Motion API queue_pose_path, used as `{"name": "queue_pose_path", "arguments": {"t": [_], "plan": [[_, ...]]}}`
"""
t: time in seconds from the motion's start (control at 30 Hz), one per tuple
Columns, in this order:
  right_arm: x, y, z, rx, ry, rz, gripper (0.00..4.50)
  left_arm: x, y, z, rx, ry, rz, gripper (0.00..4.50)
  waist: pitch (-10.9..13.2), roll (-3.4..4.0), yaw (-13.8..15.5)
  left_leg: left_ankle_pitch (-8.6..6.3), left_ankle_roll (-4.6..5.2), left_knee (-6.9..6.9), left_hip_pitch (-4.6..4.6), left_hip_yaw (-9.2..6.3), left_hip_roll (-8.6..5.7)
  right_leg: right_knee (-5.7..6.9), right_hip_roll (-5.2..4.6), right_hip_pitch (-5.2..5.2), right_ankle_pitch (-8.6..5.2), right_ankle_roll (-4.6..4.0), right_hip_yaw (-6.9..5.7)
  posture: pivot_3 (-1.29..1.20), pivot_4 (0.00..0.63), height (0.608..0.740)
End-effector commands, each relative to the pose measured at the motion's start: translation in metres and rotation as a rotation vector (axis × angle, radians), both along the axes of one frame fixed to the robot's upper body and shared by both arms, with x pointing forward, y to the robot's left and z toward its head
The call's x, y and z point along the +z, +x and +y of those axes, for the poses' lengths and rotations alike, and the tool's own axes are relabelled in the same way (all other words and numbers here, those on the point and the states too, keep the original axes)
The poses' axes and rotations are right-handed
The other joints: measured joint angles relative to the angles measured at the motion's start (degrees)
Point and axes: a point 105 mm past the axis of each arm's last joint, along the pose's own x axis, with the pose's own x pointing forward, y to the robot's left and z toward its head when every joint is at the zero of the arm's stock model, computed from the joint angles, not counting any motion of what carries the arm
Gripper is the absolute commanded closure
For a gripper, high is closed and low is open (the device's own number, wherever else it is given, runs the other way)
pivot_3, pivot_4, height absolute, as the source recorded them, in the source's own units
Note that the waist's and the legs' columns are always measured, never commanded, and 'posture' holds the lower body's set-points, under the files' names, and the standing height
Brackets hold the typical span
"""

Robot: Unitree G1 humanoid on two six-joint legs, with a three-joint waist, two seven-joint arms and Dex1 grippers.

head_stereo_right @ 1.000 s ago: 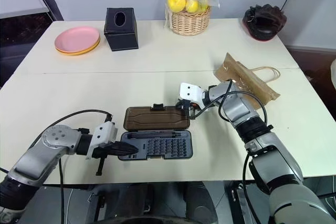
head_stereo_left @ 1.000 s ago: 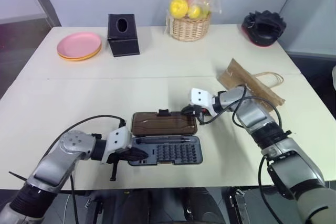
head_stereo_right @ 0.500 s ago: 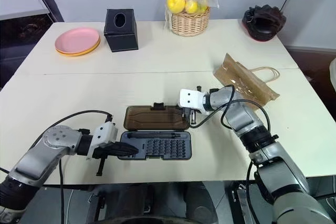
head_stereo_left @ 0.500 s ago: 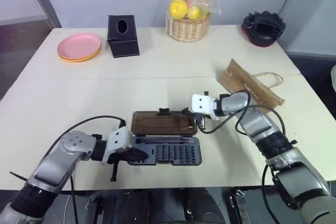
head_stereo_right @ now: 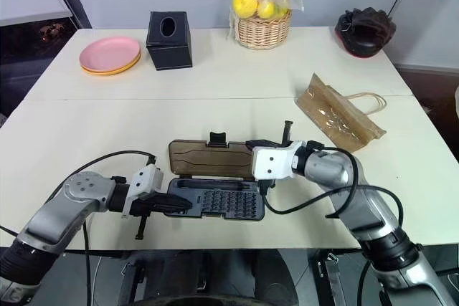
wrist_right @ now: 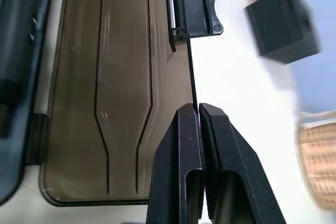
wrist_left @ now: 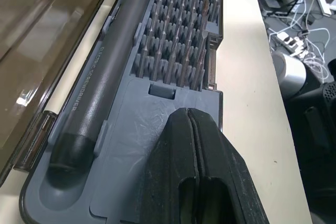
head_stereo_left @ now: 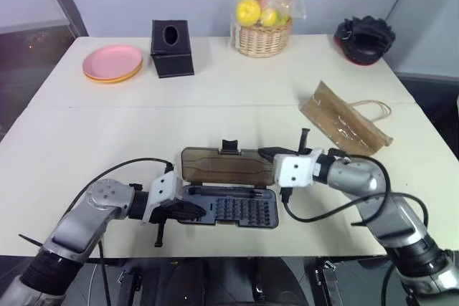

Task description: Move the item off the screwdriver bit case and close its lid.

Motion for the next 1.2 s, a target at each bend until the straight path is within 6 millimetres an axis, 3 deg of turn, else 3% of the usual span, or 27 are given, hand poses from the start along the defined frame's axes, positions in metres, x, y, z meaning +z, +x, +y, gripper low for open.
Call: {"name": "queue_pose_path", "arguments": {"t": [0.03, 0.33, 0.47, 0.67, 0.77, 0.87, 0.9, 0.97, 1.2], "plan": [[0.021, -0.007, 0.002, 0.006, -0.020, -0.167, 4.46, -0.019, -0.002, 0.004, 0.037, 0.044, 0.074, 4.50, 0.0, 0.00, 0.0, 0.00, 0.00, 0.00, 0.00, 0.00, 0.01, 0.00, 0.01, 0.00, 0.00, 0.00, 0.00, 0.00, 0.150, 0.740], [0.014, -0.013, -0.002, 0.041, -0.100, -0.283, 4.46, -0.007, -0.001, 0.000, 0.035, 0.019, 0.055, 4.50, 0.0, -0.01, 0.0, 0.00, 0.00, 0.00, -0.01, 0.01, 0.00, -0.02, 0.01, -0.01, -0.02, -0.01, 0.00, 0.00, 0.150, 0.740], [0.012, -0.014, -0.004, 0.047, -0.113, -0.297, 4.46, 0.015, -0.006, -0.002, 0.025, -0.023, 0.032, 4.50, 0.1, -0.12, 0.0, 0.00, 0.00, -0.01, -0.05, 0.00, 0.02, -0.03, 0.00, -0.05, -0.03, -0.01, 0.00, 0.00, 0.150, 0.740], [0.013, -0.012, -0.006, 0.055, -0.121, -0.312, 4.46, 0.089, -0.025, -0.003, -0.074, -0.182, 0.103, 4.50, 0.5, -0.43, 0.1, 0.00, 0.00, -0.01, -0.14, -0.03, 0.12, 0.01, 0.03, -0.16, -0.03, -0.03, -0.02, 0.00, 0.150, 0.740], [0.012, -0.013, -0.006, 0.064, -0.124, -0.320, 4.46, 0.140, 0.000, 0.005, -0.001, -0.354, 0.090, 4.50, 0.6, -0.48, 0.2, 0.00, 0.00, 0.01, -0.15, -0.06, 0.05, 0.01, 0.01, -0.13, -0.04, -0.02, -0.03, 0.00, 0.150, 0.740], [0.012, -0.013, -0.006, 0.065, -0.128, -0.322, 4.46, 0.181, 0.051, 0.022, 0.203, -0.526, 0.010, 4.50, 0.6, -0.56, 0.0, 0.00, 0.00, 0.08, -0.15, -0.13, -0.08, 0.03, 0.06, -0.08, -0.02, 0.02, -0.08, 0.00, 0.150, 0.740], [0.012, -0.013, -0.006, 0.063, -0.129, -0.325, 4.46, 0.184, 0.075, 0.033, 0.316, -0.533, -0.041, 4.50, 0.6, -0.55, -0.1, 0.00, 0.00, 0.07, -0.15, -0.12, -0.10, 0.03, 0.06, -0.08, -0.02, 0.03, -0.07, 0.00, 0.150, 0.740], [0.013, -0.013, -0.006, 0.062, -0.127, -0.329, 4.46, 0.166, 0.112, 0.050, 0.485, -0.433, -0.132, 4.50, 0.6, -0.55, -0.3, 0.00, 0.00, 0.05, -0.11, -0.10, -0.20, 0.06, 0.06, -0.08, -0.01, 0.07, -0.06, 0.00, 0.150, 0.740], [0.016, -0.014, -0.007, 0.052, -0.134, -0.341, 4.46, 0.084, 0.124, 0.038, 0.351, -0.147, -0.134, 4.50, 0.6, -0.61, 0.1, 0.04, -0.06, -0.53, -0.09, 0.04, -0.24, -0.02, 0.05, -0.28, 0.06, 0.18, 0.00, 0.00, 0.150, 0.740]]}}
